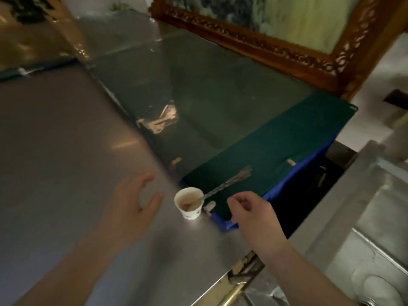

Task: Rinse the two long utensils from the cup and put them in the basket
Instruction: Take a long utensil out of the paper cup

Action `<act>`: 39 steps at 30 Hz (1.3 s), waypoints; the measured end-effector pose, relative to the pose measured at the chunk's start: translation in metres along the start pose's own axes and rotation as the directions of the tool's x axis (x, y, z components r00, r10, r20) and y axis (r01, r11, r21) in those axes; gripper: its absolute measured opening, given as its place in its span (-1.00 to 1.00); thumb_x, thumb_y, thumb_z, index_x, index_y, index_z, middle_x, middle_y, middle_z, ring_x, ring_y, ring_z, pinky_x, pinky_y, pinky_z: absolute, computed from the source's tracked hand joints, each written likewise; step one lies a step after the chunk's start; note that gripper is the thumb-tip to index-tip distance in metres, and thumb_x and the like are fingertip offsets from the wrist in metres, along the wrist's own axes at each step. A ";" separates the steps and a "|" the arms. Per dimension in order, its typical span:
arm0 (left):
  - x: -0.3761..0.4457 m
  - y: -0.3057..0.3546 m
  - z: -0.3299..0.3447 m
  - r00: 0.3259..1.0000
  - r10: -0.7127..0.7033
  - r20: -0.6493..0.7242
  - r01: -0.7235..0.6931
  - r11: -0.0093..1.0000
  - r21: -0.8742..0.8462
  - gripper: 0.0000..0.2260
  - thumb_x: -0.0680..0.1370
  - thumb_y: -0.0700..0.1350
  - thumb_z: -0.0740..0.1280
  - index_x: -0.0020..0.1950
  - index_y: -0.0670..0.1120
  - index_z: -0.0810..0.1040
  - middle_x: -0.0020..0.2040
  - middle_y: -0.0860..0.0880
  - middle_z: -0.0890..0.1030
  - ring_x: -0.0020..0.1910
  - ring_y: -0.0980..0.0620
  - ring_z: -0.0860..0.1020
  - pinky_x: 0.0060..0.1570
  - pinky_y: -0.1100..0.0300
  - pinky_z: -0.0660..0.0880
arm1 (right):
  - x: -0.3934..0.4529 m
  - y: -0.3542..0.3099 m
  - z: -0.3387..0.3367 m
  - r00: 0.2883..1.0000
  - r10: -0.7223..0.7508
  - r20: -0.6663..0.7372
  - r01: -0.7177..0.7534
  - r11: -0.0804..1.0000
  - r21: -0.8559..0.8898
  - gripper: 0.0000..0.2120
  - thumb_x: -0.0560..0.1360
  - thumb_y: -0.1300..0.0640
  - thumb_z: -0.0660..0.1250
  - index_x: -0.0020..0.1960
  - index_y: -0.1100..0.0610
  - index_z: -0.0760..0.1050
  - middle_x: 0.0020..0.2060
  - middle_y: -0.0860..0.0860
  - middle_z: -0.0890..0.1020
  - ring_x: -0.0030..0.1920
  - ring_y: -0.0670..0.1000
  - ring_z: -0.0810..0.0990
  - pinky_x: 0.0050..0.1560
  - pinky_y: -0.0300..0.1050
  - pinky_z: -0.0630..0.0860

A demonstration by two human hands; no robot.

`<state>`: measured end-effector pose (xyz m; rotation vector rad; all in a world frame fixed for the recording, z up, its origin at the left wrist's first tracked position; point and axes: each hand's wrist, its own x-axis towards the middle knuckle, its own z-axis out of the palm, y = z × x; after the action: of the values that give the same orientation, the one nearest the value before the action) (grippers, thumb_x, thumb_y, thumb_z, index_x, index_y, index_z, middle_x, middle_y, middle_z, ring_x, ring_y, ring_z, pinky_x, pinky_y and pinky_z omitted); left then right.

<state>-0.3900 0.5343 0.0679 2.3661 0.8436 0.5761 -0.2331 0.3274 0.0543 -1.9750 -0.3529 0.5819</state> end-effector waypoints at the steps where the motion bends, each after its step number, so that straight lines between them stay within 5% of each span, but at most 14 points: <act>1: -0.001 -0.009 0.010 0.998 -0.042 0.049 0.042 0.999 -0.005 -0.54 0.43 0.12 0.32 0.28 -0.05 0.51 0.11 0.05 0.49 0.13 -0.08 0.52 0.11 0.01 0.43 | 0.006 0.000 0.008 0.999 0.037 -0.018 -0.036 0.999 0.025 -0.89 0.52 -0.04 0.39 -0.11 -0.02 0.57 -0.41 -0.07 0.64 -0.41 -0.12 0.53 -0.46 -0.35 0.39; 5: -0.006 -0.025 0.051 0.958 -0.127 0.256 0.148 0.987 -0.066 -0.34 0.29 0.32 0.37 0.34 0.16 0.35 0.17 0.21 0.38 0.20 0.09 0.48 0.14 0.15 0.41 | 0.023 -0.001 0.029 0.990 0.123 -0.062 -0.123 0.992 0.018 -0.81 0.53 -0.14 0.34 -0.07 -0.02 0.56 -0.38 -0.09 0.67 -0.46 -0.12 0.55 -0.38 -0.16 0.50; 8: -0.006 -0.026 0.076 0.927 -0.140 0.347 0.185 0.978 -0.100 -0.33 0.24 0.31 0.44 0.30 0.23 0.33 0.23 0.25 0.42 0.20 0.20 0.48 0.14 0.19 0.44 | 0.031 -0.003 0.037 0.990 0.114 -0.080 -0.112 0.993 0.026 -0.77 0.57 -0.10 0.28 -0.17 -0.01 0.55 -0.40 -0.09 0.66 -0.54 -0.18 0.50 -0.47 -0.22 0.45; 18: 0.002 -0.028 0.091 0.946 -0.116 0.301 0.193 0.951 -0.240 -0.58 0.25 0.23 0.49 0.04 0.34 0.43 0.06 0.21 0.52 0.02 0.22 0.56 0.02 0.21 0.53 | 0.044 -0.006 0.040 0.993 0.074 -0.095 -0.078 0.996 -0.034 -0.68 0.60 -0.02 0.22 -0.26 0.09 0.54 -0.43 0.03 0.62 -0.55 -0.14 0.44 -0.51 -0.17 0.40; 26: 0.001 -0.031 0.091 0.944 -0.104 0.313 0.177 0.960 -0.216 -0.59 0.22 0.32 0.41 0.01 0.39 0.38 0.06 0.25 0.50 0.01 0.26 0.54 -0.12 0.45 0.41 | 0.042 -0.013 0.046 0.994 0.043 -0.101 -0.054 0.993 -0.109 -0.64 0.59 0.02 0.22 -0.25 0.23 0.52 -0.33 0.22 0.64 -0.46 0.03 0.45 -0.43 0.10 0.51; 31: 0.001 -0.035 0.091 0.943 -0.098 0.318 0.170 0.964 -0.207 -0.60 0.23 0.32 0.40 0.01 0.42 0.38 0.05 0.25 0.53 0.00 0.28 0.55 -0.12 0.43 0.43 | 0.035 -0.015 0.048 0.993 0.037 -0.109 -0.047 0.995 -0.091 -0.63 0.59 0.01 0.24 -0.27 0.23 0.54 -0.35 0.17 0.65 -0.47 0.04 0.48 -0.41 0.17 0.55; 39: 0.001 -0.038 0.091 0.937 -0.107 0.334 0.186 0.959 -0.214 -0.48 0.26 0.26 0.46 0.19 0.27 0.44 0.09 0.25 0.52 0.01 0.28 0.55 -0.10 0.38 0.45 | 0.029 -0.013 0.050 0.983 0.093 -0.155 -0.101 0.994 -0.046 -0.61 0.62 -0.01 0.22 -0.31 0.14 0.55 -0.51 -0.12 0.62 -0.58 -0.15 0.47 -0.46 -0.08 0.51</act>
<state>-0.3561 0.5271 -0.0241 2.0760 0.7481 0.2097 -0.2356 0.3850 0.0395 -2.0831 -0.1798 0.4823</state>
